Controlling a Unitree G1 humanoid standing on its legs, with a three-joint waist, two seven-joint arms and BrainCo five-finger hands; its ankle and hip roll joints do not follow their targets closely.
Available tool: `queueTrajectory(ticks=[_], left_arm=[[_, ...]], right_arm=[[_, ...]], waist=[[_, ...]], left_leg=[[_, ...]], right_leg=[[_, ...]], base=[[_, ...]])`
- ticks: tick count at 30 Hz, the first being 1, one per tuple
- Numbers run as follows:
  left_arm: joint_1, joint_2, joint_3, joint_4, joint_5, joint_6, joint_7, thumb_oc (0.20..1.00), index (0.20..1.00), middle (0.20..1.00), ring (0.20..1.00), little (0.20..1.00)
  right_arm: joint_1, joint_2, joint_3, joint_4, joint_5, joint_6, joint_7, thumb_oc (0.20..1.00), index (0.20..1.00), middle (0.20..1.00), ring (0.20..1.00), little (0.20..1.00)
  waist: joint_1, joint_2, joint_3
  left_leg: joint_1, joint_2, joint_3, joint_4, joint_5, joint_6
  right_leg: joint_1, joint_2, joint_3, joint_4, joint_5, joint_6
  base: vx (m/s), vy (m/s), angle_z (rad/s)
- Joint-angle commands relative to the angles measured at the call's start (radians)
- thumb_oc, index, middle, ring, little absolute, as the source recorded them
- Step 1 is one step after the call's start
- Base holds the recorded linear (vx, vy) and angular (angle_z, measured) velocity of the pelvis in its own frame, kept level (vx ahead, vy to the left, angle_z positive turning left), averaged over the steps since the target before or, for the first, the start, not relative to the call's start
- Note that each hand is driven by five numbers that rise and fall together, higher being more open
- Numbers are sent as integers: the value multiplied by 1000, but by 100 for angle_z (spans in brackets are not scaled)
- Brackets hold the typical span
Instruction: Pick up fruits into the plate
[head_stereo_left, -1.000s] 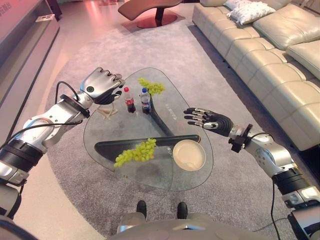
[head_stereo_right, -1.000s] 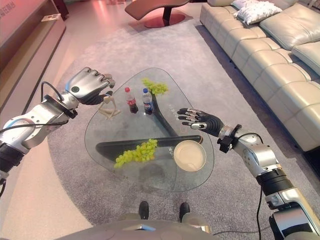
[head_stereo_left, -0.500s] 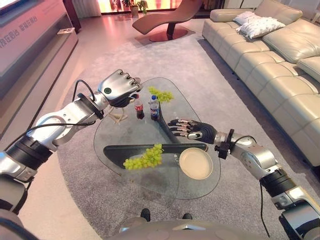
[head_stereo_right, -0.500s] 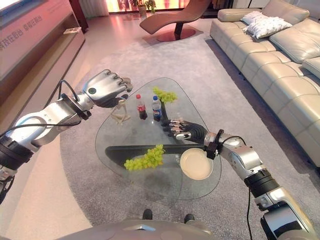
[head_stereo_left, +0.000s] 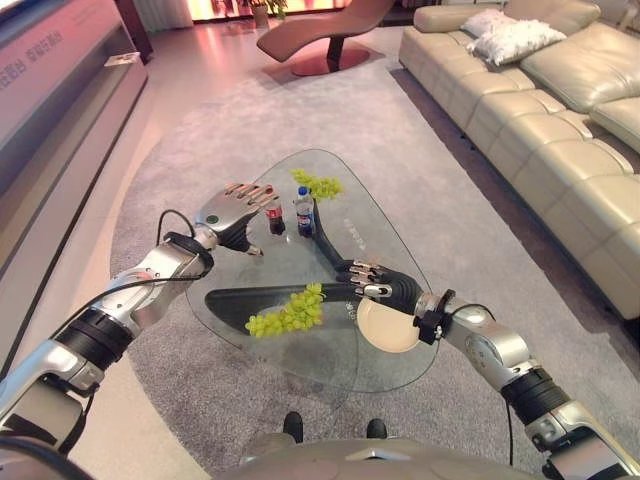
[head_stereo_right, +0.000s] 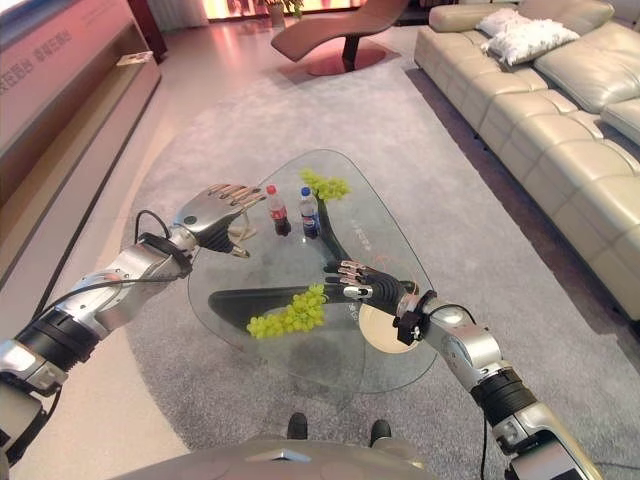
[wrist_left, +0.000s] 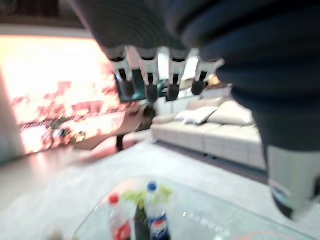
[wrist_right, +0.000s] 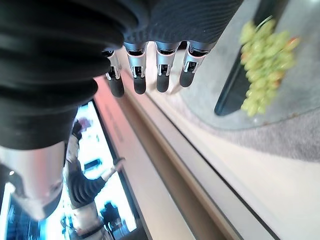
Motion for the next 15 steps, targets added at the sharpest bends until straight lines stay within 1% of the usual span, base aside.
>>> queueTrajectory(ticks=[1,4,5,7,11,12,13,15], left_arm=[[-148,14,67,108,-89,82,86,1000,1000,1000,1000,1000],[-168,-1,63,188,-129,125,127,1000,1000,1000,1000,1000],[-179,-6,56,227,-153,155,147,1000,1000,1000,1000,1000],[-191,-10,48,262,-171,170,152,1000,1000,1000,1000,1000],[-241,-34,43,385,-205,217,181,1000,1000,1000,1000,1000],[-247,-35,41,402,-211,221,181,1000,1000,1000,1000,1000],[-264,-45,39,445,-221,225,187,1000,1000,1000,1000,1000],[-290,-58,35,489,-237,249,184,1000,1000,1000,1000,1000]], right_arm=[[-70,23,-4,-21,37,-125,-61,1000,1000,1000,1000,1000],[-70,30,-14,22,65,-157,-72,1000,1000,1000,1000,1000],[-68,34,-20,50,75,-175,-64,1000,1000,1000,1000,1000],[-67,34,-23,65,89,-178,-65,1000,1000,1000,1000,1000],[-64,39,-37,105,102,-200,-29,1000,1000,1000,1000,1000],[-63,39,-38,108,104,-198,-26,1000,1000,1000,1000,1000],[-60,37,-40,117,117,-198,-19,1000,1000,1000,1000,1000],[-60,37,-40,125,128,-195,-16,1000,1000,1000,1000,1000]], waist=[[-26,-31,157],[-46,-25,227],[-58,-22,266],[-65,-21,288],[-92,-26,368],[-95,-26,369],[-101,-28,369],[-109,-31,369]], left_leg=[[-6,-25,22,124,-218,29],[-62,-27,25,148,-205,31],[-96,-28,25,161,-196,32],[-116,-29,23,166,-190,32],[-211,-33,20,204,-172,35],[-223,-34,20,207,-170,35],[-260,-36,20,214,-164,34],[-304,-37,23,220,-157,35]], right_leg=[[-8,-32,27,97,-121,50],[-70,-22,56,131,-117,44],[-109,-17,69,151,-114,41],[-133,-12,78,163,-112,39],[-263,4,101,238,-109,32],[-278,6,103,245,-108,32],[-321,11,109,261,-108,30],[-374,17,114,281,-107,30]], base=[[-255,72,-40],[-165,83,-31],[-148,107,-34],[-87,74,-27],[-103,69,-23],[-53,62,-21],[-27,46,-18],[-29,35,-19]])
